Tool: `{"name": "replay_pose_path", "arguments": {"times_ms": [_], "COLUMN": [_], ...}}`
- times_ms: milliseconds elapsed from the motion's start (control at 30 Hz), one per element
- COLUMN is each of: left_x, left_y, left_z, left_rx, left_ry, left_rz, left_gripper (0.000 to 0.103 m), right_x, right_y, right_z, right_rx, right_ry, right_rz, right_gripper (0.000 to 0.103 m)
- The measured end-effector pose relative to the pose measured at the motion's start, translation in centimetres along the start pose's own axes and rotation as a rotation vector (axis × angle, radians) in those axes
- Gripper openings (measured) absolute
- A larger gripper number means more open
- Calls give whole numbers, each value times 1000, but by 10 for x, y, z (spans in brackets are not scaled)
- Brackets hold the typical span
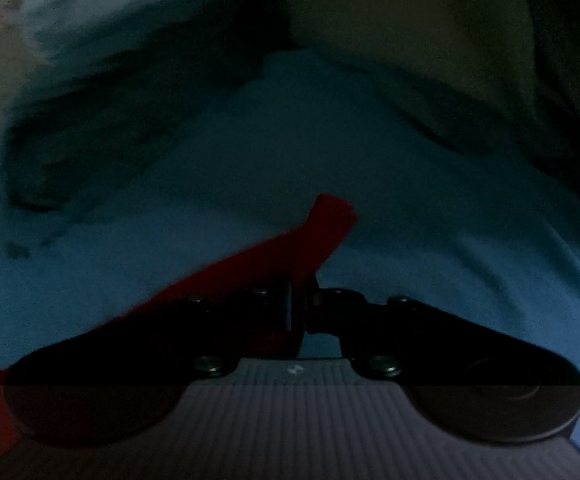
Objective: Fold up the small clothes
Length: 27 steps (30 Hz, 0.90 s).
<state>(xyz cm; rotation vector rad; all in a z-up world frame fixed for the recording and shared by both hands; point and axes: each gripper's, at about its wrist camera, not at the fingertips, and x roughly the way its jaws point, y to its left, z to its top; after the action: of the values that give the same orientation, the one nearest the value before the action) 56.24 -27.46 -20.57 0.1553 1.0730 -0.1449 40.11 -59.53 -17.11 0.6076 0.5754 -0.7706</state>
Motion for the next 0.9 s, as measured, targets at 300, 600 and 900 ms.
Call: {"name": "replay_pose_path", "arguments": {"times_ms": [300,600,900], "left_x": [-80,-147,-122], "left_y": [99,290,372], "left_z": [4,-56,-118], "left_rx": [-97,-223,-296], "left_ry": [-177,-233,-116], "left_rz": [-119,96,55], "left_gripper": [103,103,103], "right_x": [-94,-187,-165], "right_y": [153,348,388], "right_z": [-2,-159,-371], "right_rx": [-118,-420,-855], "right_ry": [-78,49,202], "right_rz": [390,959,861], "right_gripper": [20,20,20]}}
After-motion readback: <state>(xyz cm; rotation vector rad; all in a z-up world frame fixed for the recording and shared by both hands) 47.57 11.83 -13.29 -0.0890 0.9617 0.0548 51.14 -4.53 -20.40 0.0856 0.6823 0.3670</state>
